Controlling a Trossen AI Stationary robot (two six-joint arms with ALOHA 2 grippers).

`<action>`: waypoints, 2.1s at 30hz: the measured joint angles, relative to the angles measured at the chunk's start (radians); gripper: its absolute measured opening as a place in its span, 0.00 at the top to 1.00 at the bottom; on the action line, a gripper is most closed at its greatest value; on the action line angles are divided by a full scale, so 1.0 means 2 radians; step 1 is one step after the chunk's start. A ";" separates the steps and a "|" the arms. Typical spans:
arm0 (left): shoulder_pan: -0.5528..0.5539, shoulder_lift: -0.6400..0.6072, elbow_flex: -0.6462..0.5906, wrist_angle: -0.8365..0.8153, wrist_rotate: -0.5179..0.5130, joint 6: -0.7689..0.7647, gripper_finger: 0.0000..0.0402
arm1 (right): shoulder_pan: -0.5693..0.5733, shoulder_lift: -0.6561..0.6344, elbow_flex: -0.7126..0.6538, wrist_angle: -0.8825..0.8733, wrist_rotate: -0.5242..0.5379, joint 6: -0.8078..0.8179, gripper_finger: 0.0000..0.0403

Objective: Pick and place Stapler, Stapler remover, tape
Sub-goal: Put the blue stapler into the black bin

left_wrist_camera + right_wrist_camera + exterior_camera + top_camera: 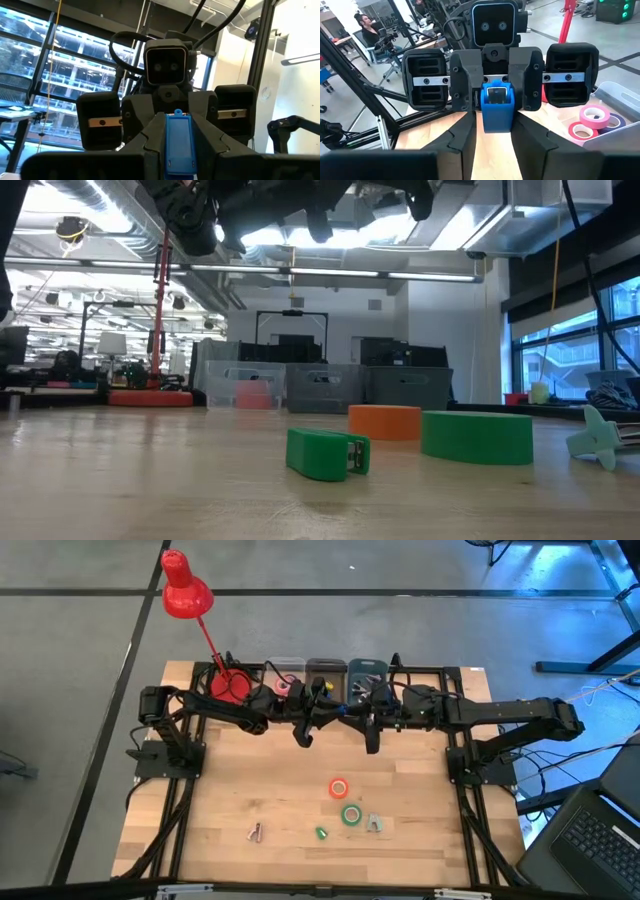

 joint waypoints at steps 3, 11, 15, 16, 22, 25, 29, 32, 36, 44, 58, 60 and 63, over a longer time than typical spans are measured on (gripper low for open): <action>0.000 0.000 0.000 0.001 0.000 0.000 0.87 | 0.000 0.000 0.000 -0.001 0.000 0.000 0.75; -0.001 0.000 0.000 0.000 -0.001 -0.004 0.87 | 0.000 0.000 0.000 -0.004 0.000 0.000 0.84; -0.001 0.000 0.000 0.000 -0.001 -0.005 0.87 | 0.000 0.000 0.000 -0.004 0.000 0.000 0.84; -0.001 0.000 0.000 0.001 -0.001 -0.007 0.87 | 0.000 0.000 0.000 -0.004 0.000 0.000 0.84; -0.001 0.000 0.000 0.000 -0.016 -0.024 0.71 | 0.000 -0.001 -0.001 -0.003 -0.002 -0.006 0.84; -0.001 0.000 0.000 -0.002 -0.018 -0.026 0.55 | 0.000 -0.001 -0.001 -0.002 -0.004 -0.007 0.84; 0.002 0.000 0.000 -0.004 -0.016 -0.027 0.36 | -0.002 -0.003 -0.001 -0.008 -0.001 -0.011 0.84; 0.009 -0.001 0.000 -0.004 -0.011 -0.033 0.27 | -0.010 -0.006 -0.001 -0.020 0.001 -0.011 0.84; 0.015 -0.007 0.000 -0.001 0.013 -0.043 0.22 | -0.026 -0.012 -0.001 -0.044 0.002 -0.013 0.84; 0.040 -0.035 0.000 -0.068 0.089 -0.086 0.21 | -0.099 -0.017 -0.001 -0.114 -0.033 -0.033 0.84; 0.051 -0.068 0.000 -0.021 0.015 -0.055 0.21 | -0.262 0.161 0.067 -0.108 -0.224 -0.069 0.84; 0.050 -0.068 0.000 -0.011 0.014 -0.055 0.21 | -0.268 0.216 0.125 -0.146 -0.219 -0.109 0.84; 0.049 -0.068 0.000 -0.010 0.016 -0.068 0.21 | -0.277 0.300 0.228 -0.242 -0.206 -0.152 0.84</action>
